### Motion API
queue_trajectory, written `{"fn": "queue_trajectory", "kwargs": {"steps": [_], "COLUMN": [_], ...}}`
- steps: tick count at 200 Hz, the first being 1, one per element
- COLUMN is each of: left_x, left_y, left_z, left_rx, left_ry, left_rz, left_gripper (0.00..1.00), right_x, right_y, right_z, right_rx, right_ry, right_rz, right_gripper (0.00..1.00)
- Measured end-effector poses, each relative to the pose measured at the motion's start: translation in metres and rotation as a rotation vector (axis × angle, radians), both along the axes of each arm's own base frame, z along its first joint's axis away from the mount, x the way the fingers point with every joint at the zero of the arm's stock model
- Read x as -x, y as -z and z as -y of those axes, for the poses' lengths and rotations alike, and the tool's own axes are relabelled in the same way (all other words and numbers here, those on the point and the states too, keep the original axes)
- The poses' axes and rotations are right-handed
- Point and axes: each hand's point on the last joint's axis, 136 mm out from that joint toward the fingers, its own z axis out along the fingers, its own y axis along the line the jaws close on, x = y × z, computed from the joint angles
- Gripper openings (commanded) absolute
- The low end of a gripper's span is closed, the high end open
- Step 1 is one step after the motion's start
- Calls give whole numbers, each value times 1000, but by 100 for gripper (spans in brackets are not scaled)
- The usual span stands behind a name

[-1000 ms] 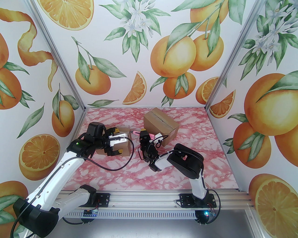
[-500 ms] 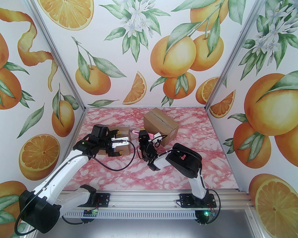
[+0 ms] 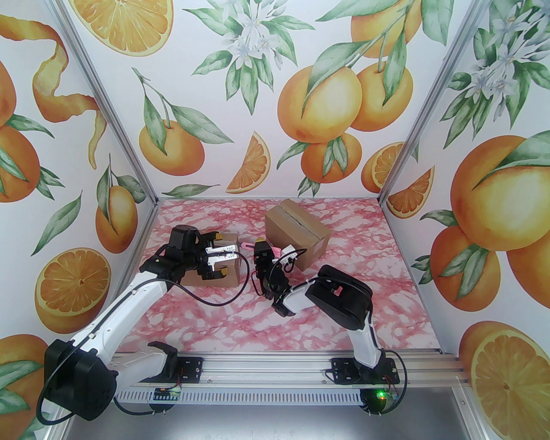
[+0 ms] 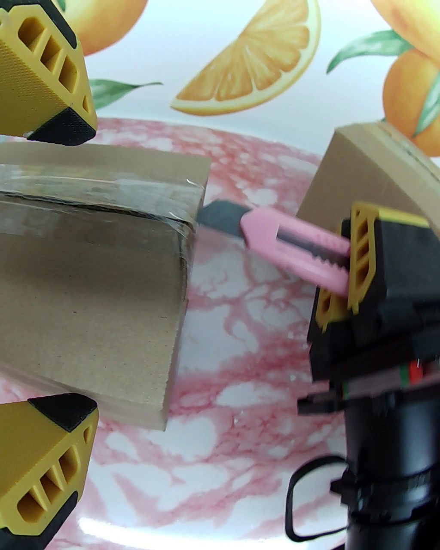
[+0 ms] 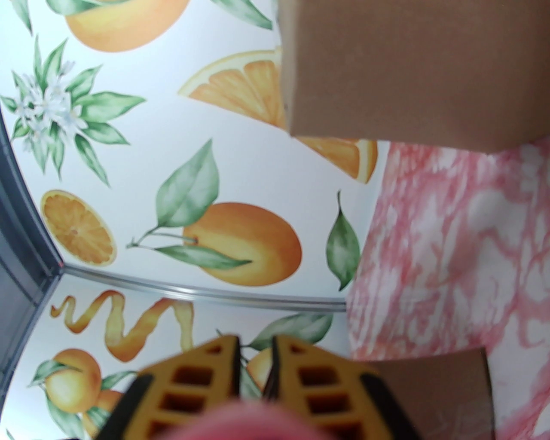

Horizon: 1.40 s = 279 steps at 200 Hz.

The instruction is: Unpack the express box

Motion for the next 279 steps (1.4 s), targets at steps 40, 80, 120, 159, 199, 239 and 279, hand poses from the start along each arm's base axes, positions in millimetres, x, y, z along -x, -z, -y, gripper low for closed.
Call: {"fn": "queue_trajectory", "kwargs": {"steps": [40,80,120,159,199,239,279], "left_x": [-1,-1,-2,-4,-6,-11,-14], "left_y": [3,6,8,9,14,15,16], "left_z": [-1,-1,-1,-1,0,2,0], "left_rx": [23,48,75,102,126,149,154], "left_ry": [-10,-27,-55,-84,-109,-136,-158], "left_rz": [-23,-37,-60,-77,-115,-124,-122], "left_gripper": [100,100,100,99,98,99,98], "right_x": [2,5,7,7,8,8,8], "right_y": [2,6,7,8,8,8,8], "right_z": [-2,1,5,3,3,3,5], "right_rx": [-7,-9,-12,-25,-32,-38,-34], "right_ry": [-9,-17,-20,-29,-31,-35,-33], "right_rz": [-8,-28,-45,-59,-72,-85,-95], "right_gripper": [0,0,0,0,0,0,0]}}
